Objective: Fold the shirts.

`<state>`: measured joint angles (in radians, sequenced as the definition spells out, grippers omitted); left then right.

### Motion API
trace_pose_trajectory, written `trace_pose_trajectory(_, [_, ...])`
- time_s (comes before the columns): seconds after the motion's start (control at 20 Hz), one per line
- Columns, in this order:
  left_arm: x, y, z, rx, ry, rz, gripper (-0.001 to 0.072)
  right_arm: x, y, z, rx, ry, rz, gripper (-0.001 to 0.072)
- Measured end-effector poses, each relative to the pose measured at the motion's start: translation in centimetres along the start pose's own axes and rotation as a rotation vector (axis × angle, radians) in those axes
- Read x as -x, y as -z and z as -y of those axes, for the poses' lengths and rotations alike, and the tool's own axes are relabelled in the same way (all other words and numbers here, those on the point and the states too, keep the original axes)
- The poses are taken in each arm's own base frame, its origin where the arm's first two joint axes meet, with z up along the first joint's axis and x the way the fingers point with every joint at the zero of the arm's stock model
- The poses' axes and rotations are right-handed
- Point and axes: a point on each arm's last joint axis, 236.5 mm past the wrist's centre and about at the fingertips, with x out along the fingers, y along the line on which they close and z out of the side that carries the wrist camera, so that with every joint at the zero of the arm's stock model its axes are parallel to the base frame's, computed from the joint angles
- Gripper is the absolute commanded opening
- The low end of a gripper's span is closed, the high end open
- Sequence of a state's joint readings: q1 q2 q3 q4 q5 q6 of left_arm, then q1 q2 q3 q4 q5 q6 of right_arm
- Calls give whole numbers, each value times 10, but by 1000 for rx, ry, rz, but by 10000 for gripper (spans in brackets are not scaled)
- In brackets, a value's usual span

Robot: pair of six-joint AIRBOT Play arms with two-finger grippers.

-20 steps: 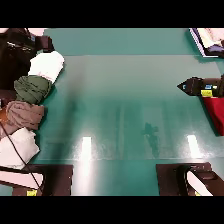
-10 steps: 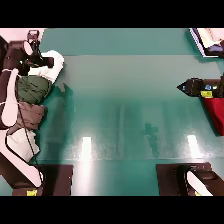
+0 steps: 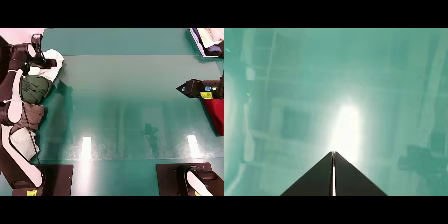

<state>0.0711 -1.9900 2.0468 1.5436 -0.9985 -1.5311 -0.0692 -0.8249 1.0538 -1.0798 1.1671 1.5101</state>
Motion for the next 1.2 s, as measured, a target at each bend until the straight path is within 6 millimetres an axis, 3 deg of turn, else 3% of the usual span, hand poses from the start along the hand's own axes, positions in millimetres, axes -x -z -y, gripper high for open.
trace_pose_trajectory(0.15, [66,-46,51,-34,175,139,26,18,-31,-13,15,-23,136,21])
trace_pose_trajectory(0.25, [132,-73,95,-83,313,249,26,40,-57,-23,34,-34,239,21])
trace_pose_trajectory(0.35, [216,-89,148,-144,481,363,25,68,-86,-31,53,-32,343,21])
trace_pose_trajectory(0.45, [307,-88,199,-228,649,472,25,97,-114,-36,70,-20,429,21])
trace_pose_trajectory(0.55, [393,-73,240,-315,795,561,25,123,-136,-37,90,0,481,22])
trace_pose_trajectory(0.6, [429,-61,256,-359,852,592,25,133,-144,-38,98,8,494,21])
trace_pose_trajectory(0.7, [477,-32,281,-436,945,603,25,145,-156,-40,117,21,491,22])
trace_pose_trajectory(0.8, [498,0,304,-493,1030,549,25,151,-162,-44,139,21,470,21])
trace_pose_trajectory(0.85, [497,15,315,-510,1062,502,26,152,-164,-47,150,18,458,21])
trace_pose_trajectory(0.95, [476,45,333,-528,1091,381,26,151,-165,-57,176,0,432,22])
trace_pose_trajectory(1.05, [434,77,347,-526,1075,227,56,148,-163,-69,203,-23,409,22])
trace_pose_trajectory(1.15, [385,106,355,-499,1042,82,513,145,-159,-80,226,-46,387,21])
trace_pose_trajectory(1.2, [362,117,355,-475,1018,22,500,144,-158,-83,235,-52,380,22])
